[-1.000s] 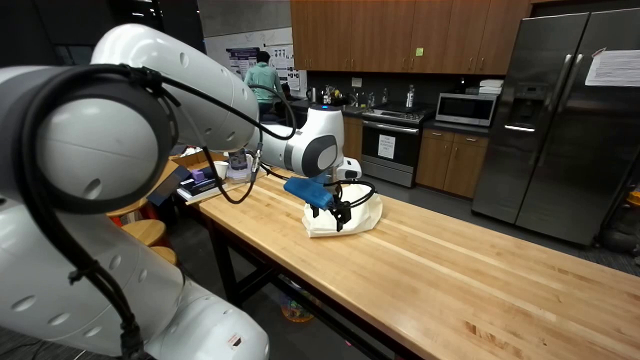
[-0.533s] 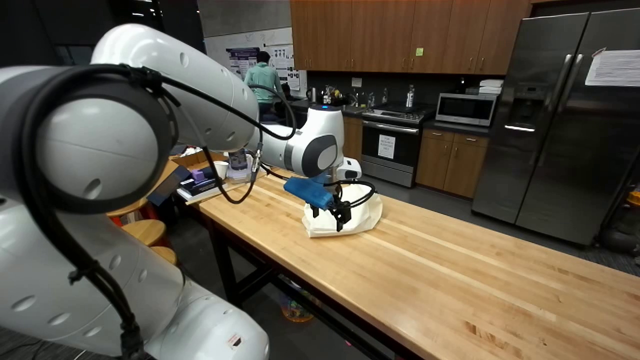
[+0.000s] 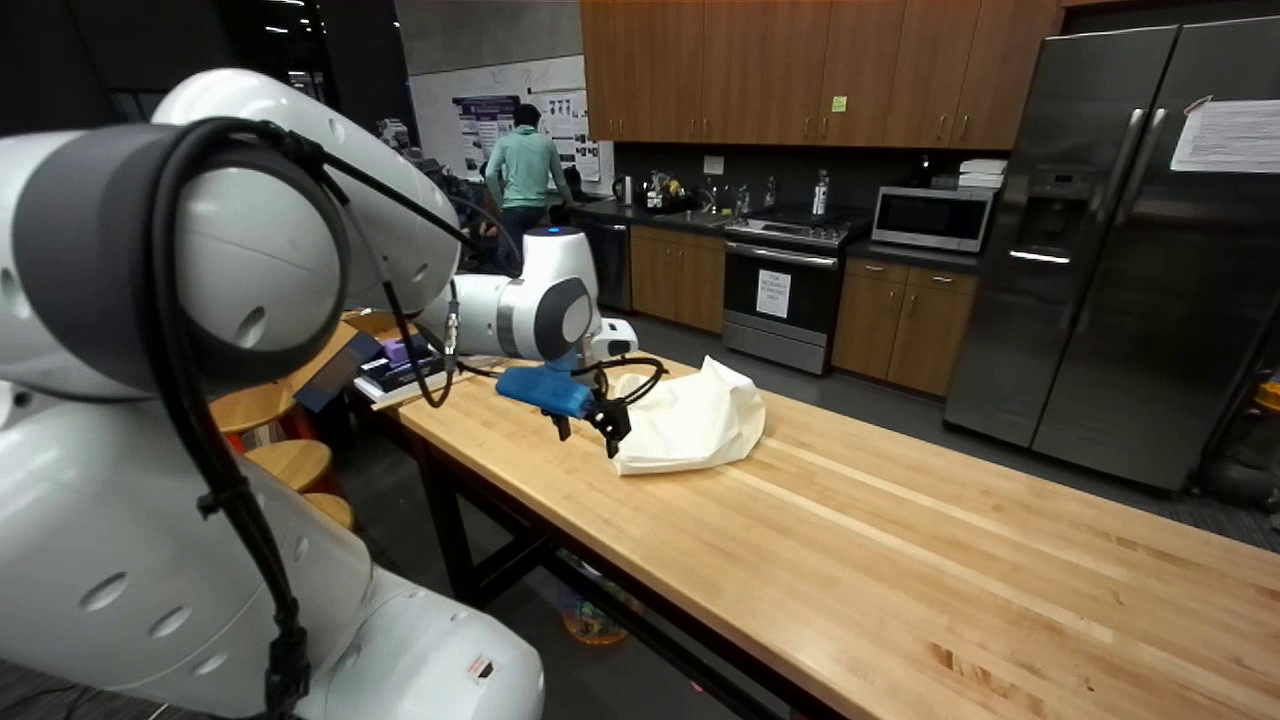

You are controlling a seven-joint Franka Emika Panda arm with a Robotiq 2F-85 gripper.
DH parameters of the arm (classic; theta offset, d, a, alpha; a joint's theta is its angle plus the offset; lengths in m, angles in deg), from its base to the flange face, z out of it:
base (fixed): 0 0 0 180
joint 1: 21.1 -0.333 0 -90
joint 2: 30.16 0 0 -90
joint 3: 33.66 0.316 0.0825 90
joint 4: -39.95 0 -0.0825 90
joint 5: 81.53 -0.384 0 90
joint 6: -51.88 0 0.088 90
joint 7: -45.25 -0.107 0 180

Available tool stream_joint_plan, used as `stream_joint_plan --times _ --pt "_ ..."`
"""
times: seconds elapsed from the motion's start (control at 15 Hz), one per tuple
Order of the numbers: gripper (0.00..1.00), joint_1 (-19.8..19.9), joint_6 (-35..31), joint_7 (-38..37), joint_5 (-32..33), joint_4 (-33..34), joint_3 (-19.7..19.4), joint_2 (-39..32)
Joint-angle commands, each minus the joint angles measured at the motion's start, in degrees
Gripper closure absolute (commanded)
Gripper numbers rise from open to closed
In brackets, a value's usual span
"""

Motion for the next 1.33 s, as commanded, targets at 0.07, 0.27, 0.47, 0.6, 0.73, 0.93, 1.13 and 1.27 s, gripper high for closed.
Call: stream_joint_plan --times 0.07,0.27,0.47,0.6,0.73,0.93,1.13,1.27 --pt "0.00 -0.80 -7.13 -4.74 9.00 0.24 7.29 -1.26" --pt "0.00 -0.60 -11.68 -4.43 13.48 1.60 8.25 -3.45" --pt "0.00 0.19 -12.19 -5.31 16.42 3.23 8.57 -5.58" --pt "0.00 0.43 -11.94 -5.51 17.56 3.98 8.26 -6.63" --pt "0.00 -0.03 -9.96 -5.51 16.81 4.72 7.89 -6.92" --pt "0.00 -1.22 1.16 -7.03 17.89 7.60 9.94 -5.06" --pt "0.00 -3.17 9.49 -9.19 20.29 12.61 12.59 -4.25" --pt "0.00 -4.42 14.30 -9.73 21.97 17.00 14.37 -5.74"
